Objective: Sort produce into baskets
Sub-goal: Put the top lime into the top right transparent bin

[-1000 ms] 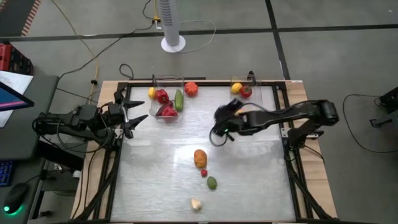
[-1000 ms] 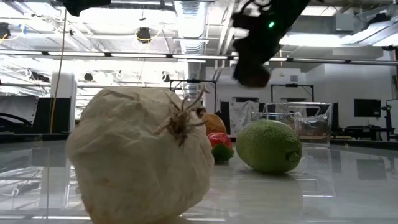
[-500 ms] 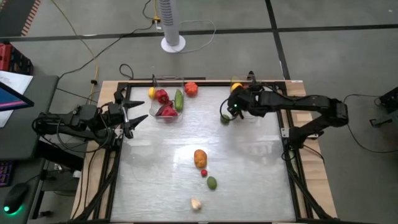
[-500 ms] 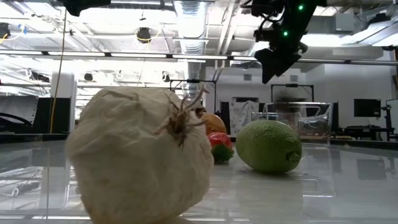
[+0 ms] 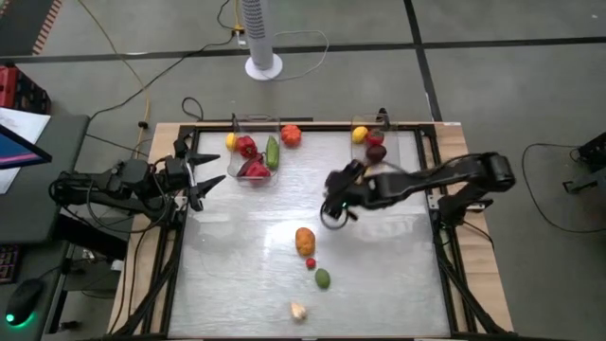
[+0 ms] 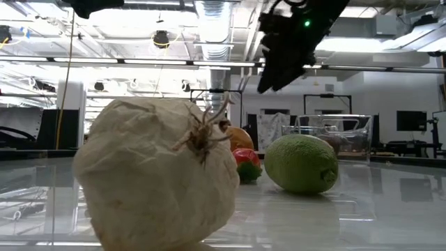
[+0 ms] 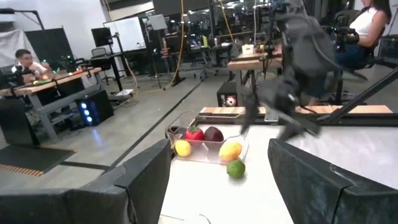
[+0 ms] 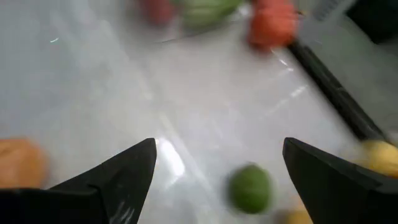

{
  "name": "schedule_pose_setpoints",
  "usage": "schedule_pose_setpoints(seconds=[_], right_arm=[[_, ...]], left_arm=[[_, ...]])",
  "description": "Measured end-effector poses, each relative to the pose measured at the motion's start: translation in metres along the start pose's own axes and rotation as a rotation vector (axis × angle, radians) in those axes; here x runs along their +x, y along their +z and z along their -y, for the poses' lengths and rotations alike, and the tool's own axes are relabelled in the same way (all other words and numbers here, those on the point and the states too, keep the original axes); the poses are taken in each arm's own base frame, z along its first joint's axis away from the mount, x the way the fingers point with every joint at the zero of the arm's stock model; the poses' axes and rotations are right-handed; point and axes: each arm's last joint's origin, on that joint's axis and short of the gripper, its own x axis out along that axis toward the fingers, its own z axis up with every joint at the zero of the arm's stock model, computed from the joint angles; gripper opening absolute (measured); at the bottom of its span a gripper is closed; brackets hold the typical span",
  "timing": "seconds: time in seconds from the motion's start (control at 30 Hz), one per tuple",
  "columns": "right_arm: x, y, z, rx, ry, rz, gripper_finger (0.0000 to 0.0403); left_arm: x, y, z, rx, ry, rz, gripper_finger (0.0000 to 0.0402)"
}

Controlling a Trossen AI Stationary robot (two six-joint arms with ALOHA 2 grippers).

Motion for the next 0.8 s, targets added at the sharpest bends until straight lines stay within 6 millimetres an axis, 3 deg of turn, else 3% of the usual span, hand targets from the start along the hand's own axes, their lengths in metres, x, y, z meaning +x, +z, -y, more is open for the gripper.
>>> schedule_pose_setpoints(seconds=[0.13, 0.33, 0.53, 0.8], right_arm=[[0.025, -0.008, -0.024, -0.134, 0.086, -0.139, 0.0364], [0.054, -0.004, -0.024, -0.341, 0.058, -0.395, 0.0338], [0.071, 0.005, -0.008, -0.414, 0.062, -0.466, 0.0334], [0.095, 0.007, 0.031, -0.330, 0.108, -0.551, 0.0334]], left_arm=[[0.000, 0.002, 0.000, -0.023, 0.002, 0.021, 0.0256], [0.000, 0.003, 0.000, -0.041, 0.003, 0.029, 0.0256], [0.000, 0.001, 0.000, -0.029, 0.000, 0.009, 0.0256], [0.000, 0.001, 0.000, -0.019, 0.000, 0.008, 0.0256]])
